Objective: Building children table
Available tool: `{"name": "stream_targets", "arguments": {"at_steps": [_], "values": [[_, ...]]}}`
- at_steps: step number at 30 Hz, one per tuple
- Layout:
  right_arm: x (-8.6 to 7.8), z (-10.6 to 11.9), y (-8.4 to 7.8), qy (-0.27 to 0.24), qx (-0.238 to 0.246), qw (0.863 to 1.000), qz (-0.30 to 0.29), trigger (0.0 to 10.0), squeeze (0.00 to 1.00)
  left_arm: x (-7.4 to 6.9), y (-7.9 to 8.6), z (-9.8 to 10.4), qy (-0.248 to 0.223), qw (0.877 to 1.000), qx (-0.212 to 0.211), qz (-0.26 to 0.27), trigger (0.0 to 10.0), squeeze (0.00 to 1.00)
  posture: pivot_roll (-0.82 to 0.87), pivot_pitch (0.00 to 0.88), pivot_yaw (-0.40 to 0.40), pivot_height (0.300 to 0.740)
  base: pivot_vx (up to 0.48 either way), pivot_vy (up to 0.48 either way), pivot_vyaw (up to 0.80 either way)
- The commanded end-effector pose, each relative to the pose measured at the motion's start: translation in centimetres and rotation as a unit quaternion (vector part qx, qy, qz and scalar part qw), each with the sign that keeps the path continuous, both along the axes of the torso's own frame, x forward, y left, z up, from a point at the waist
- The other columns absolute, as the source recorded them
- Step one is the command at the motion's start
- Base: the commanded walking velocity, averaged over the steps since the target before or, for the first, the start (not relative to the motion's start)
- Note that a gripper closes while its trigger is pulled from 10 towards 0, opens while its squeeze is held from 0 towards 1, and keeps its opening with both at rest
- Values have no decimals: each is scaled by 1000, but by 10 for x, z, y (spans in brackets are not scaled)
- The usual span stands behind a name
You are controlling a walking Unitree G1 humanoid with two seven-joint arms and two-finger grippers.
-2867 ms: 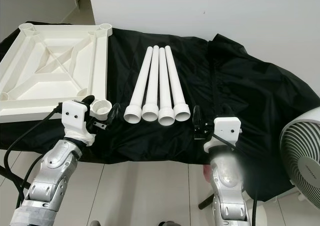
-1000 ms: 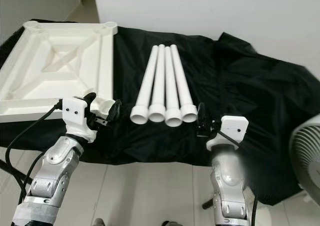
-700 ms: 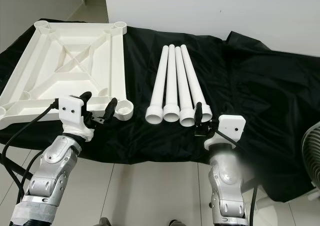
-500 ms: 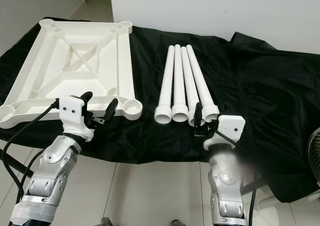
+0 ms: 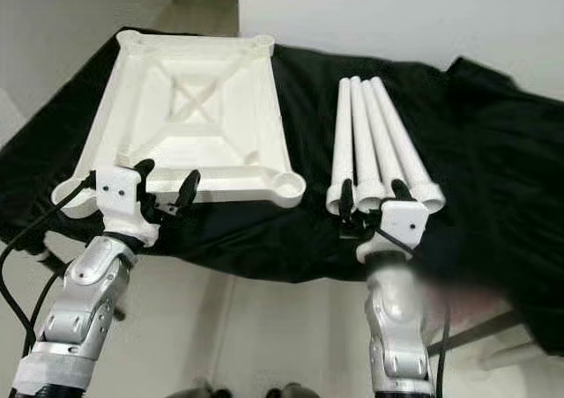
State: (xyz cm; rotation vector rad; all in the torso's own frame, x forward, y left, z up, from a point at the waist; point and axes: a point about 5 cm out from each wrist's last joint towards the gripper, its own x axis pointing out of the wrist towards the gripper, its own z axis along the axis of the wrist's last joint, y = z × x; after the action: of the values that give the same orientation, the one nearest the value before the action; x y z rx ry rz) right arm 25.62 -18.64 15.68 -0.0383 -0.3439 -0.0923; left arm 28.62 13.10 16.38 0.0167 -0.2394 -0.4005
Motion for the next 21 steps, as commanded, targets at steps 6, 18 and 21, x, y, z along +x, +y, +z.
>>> {"name": "stream_targets", "arguments": {"at_steps": [6,18,21], "values": [[-2,0,-1,-2,-4,1000,5,10000,0,-1,-4,2,-13,1000,26,-12,10000,0,29,120,-26,740,0,0,0],[11,12,-4,-17,-27,999,22,10000,0,2,-9,11,-35,998,37,-26,10000,0,34,116,-43,740,0,0,0],[13,15,-5,-19,-27,999,25,10000,0,3,-12,13,-35,999,29,-26,10000,0,30,125,-62,740,0,0,0]]}}
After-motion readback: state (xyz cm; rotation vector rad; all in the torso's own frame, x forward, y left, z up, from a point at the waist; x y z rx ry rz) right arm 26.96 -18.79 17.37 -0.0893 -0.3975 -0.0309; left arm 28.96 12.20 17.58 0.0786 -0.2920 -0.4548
